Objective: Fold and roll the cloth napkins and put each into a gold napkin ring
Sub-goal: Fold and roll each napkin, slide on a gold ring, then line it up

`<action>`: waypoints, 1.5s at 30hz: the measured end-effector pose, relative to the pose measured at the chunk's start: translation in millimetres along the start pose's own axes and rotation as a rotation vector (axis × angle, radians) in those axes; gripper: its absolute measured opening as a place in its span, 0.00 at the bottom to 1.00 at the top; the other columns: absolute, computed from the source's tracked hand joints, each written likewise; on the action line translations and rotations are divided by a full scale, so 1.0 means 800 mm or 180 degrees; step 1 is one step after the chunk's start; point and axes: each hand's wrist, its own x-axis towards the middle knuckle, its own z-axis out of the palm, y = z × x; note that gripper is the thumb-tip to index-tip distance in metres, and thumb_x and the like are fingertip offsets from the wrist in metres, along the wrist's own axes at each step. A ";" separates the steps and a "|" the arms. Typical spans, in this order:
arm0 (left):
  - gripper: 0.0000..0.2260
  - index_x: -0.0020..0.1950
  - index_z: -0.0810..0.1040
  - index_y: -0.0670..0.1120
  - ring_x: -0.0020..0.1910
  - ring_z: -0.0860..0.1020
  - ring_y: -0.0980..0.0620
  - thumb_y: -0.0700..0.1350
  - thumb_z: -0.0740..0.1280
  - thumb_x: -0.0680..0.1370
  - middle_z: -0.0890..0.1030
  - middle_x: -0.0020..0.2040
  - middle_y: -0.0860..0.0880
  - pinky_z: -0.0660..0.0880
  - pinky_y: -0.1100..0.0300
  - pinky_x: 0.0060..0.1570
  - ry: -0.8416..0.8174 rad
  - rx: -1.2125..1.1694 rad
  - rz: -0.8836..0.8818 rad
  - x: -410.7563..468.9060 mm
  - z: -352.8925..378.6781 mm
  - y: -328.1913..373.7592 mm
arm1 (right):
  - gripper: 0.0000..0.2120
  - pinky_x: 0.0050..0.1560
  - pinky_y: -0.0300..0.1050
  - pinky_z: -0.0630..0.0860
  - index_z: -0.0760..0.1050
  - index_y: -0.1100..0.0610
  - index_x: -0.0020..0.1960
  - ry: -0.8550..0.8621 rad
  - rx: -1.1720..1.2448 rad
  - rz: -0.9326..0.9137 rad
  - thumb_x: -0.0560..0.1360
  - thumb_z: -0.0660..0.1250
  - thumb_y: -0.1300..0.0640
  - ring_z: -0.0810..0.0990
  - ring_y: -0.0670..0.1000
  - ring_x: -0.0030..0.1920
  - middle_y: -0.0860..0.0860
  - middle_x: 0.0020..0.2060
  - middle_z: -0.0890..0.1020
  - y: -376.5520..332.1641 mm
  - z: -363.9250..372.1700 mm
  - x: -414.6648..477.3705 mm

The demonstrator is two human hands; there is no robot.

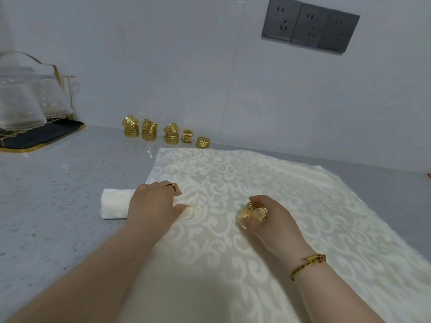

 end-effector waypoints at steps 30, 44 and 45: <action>0.10 0.35 0.75 0.64 0.44 0.76 0.55 0.64 0.61 0.58 0.79 0.37 0.64 0.71 0.64 0.49 -0.0098 -0.1858 0.0357 -0.021 -0.014 0.034 | 0.21 0.44 0.30 0.75 0.70 0.41 0.46 -0.0335 0.2289 -0.0507 0.67 0.72 0.65 0.76 0.40 0.48 0.42 0.48 0.77 -0.029 0.028 -0.011; 0.24 0.48 0.62 0.64 0.48 0.72 0.68 0.41 0.72 0.68 0.70 0.49 0.63 0.64 0.82 0.46 -0.0983 -0.2289 0.0285 -0.023 -0.013 0.034 | 0.19 0.37 0.33 0.74 0.65 0.52 0.47 -0.0685 0.2885 0.0059 0.68 0.70 0.69 0.76 0.43 0.37 0.51 0.44 0.76 -0.025 0.042 -0.007; 0.26 0.51 0.62 0.66 0.50 0.71 0.66 0.45 0.72 0.66 0.68 0.50 0.64 0.64 0.82 0.47 -0.1061 -0.2143 0.0343 -0.023 -0.012 0.036 | 0.19 0.38 0.33 0.74 0.65 0.52 0.46 -0.0649 0.2894 0.0064 0.68 0.70 0.69 0.77 0.44 0.37 0.51 0.44 0.76 -0.025 0.042 -0.007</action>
